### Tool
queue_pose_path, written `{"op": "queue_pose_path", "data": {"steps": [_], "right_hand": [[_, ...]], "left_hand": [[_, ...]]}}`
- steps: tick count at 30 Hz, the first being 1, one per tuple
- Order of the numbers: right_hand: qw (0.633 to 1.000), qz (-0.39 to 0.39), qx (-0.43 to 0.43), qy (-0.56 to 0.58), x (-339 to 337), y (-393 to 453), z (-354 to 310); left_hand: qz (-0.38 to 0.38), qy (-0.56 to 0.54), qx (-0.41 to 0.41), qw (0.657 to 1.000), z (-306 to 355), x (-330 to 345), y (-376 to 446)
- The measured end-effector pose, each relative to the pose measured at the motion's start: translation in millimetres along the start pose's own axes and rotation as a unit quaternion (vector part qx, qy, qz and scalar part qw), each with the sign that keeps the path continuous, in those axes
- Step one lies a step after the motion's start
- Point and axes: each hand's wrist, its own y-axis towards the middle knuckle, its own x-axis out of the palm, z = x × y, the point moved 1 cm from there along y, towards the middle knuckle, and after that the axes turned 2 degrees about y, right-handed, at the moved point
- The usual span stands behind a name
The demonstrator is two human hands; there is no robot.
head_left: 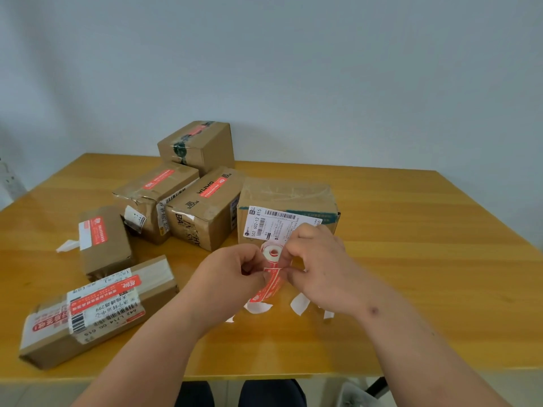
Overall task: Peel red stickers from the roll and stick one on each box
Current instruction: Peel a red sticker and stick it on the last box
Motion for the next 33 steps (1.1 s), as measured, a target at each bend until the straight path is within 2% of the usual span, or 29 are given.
{"op": "queue_pose_path", "data": {"steps": [8,16,25,33], "right_hand": [[1.000,0.004,-0.018,-0.022,4.5,5.6,-7.7],[0.999,0.029,-0.036,-0.021,6.1,6.3,-7.1],[0.998,0.034,-0.055,-0.015,7.5,5.3,-2.5],[0.995,0.067,-0.074,0.012,9.7,5.5,-2.8]], "left_hand": [[-0.009,0.057,0.012,0.998,-0.4,-4.3,1.9],[-0.020,0.068,0.009,0.997,-1.0,-3.4,6.4],[-0.033,0.012,-0.002,0.999,-0.6,-0.9,3.4],[-0.035,-0.072,-0.050,0.996,-2.3,-5.5,2.3]]}}
